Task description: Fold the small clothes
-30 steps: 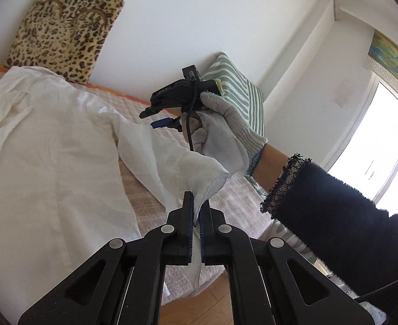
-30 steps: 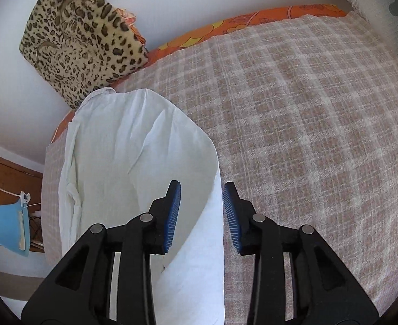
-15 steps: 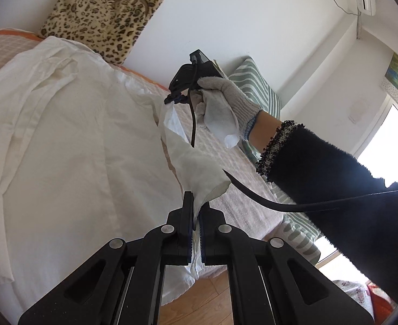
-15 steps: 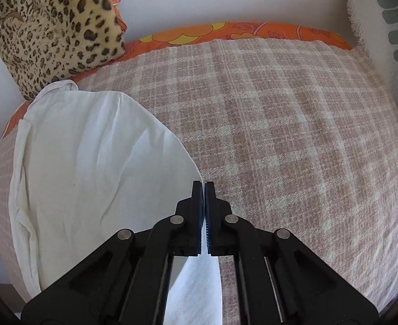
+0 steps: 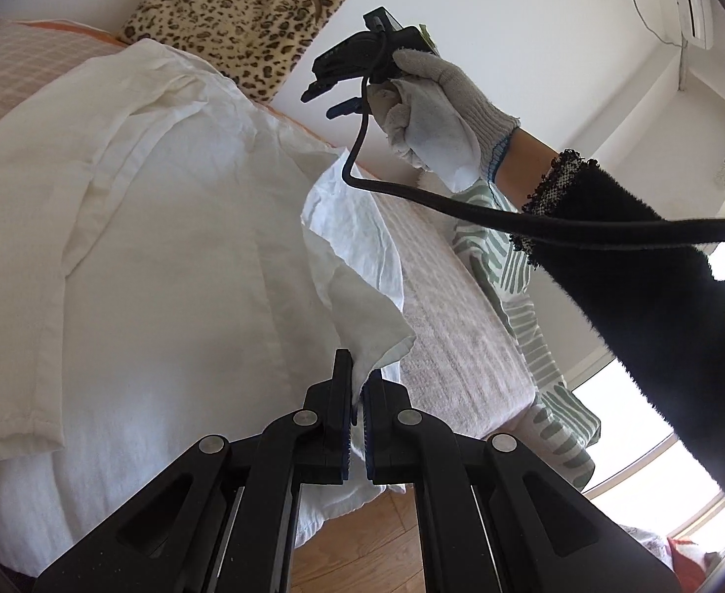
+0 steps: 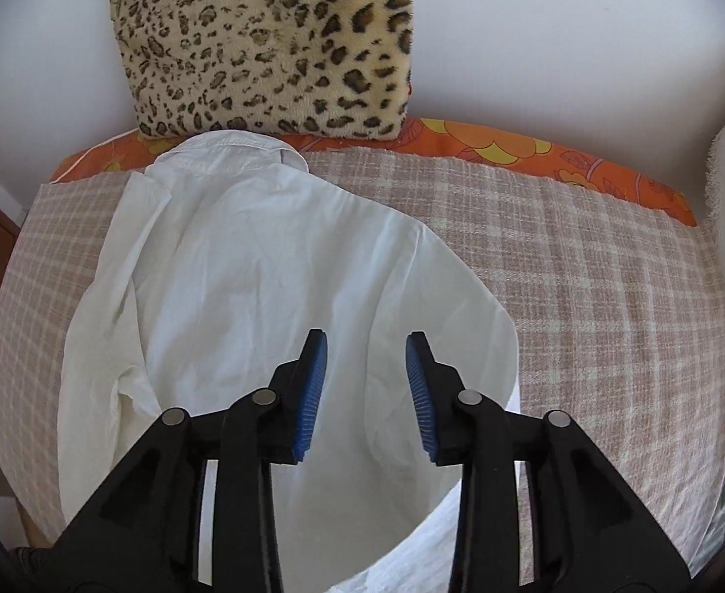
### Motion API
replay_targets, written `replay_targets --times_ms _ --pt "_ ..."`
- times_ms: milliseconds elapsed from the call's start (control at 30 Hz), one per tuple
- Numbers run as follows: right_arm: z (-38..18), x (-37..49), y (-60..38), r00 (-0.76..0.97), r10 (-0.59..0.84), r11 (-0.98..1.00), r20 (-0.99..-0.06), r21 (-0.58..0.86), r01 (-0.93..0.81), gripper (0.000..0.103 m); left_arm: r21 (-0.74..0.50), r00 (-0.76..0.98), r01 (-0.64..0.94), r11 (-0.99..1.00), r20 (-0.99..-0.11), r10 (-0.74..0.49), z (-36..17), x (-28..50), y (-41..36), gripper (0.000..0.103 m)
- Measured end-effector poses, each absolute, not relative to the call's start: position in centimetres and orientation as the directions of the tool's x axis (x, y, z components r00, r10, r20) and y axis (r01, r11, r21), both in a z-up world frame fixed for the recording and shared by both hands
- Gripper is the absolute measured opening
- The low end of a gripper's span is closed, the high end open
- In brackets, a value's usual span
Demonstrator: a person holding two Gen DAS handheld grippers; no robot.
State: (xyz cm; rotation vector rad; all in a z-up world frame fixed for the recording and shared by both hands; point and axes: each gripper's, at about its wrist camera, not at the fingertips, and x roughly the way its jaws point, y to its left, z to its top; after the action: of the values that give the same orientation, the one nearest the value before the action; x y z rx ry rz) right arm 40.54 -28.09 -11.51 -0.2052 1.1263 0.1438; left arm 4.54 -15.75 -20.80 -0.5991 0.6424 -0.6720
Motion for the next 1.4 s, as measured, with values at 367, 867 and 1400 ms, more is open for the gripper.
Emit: replay_targets --times_ms 367,867,1400 --pt "-14.0 40.5 -34.2 0.343 -0.199 0.972 -0.918 -0.229 -0.051 0.002 -0.680 0.609 0.369 0.633 -0.337 -0.718 -20.4 4.0 -15.5 0.002" --pt "-13.2 42.0 -23.2 0.406 -0.072 0.952 -0.911 -0.184 -0.243 0.013 -0.723 0.623 0.307 0.619 -0.339 -0.705 -21.5 4.6 -14.3 0.002" --pt "-16.0 27.6 -38.6 0.333 0.049 0.998 -0.942 0.030 -0.061 0.039 -0.766 0.592 0.269 0.584 -0.347 -0.728 -22.0 4.9 -13.4 0.002"
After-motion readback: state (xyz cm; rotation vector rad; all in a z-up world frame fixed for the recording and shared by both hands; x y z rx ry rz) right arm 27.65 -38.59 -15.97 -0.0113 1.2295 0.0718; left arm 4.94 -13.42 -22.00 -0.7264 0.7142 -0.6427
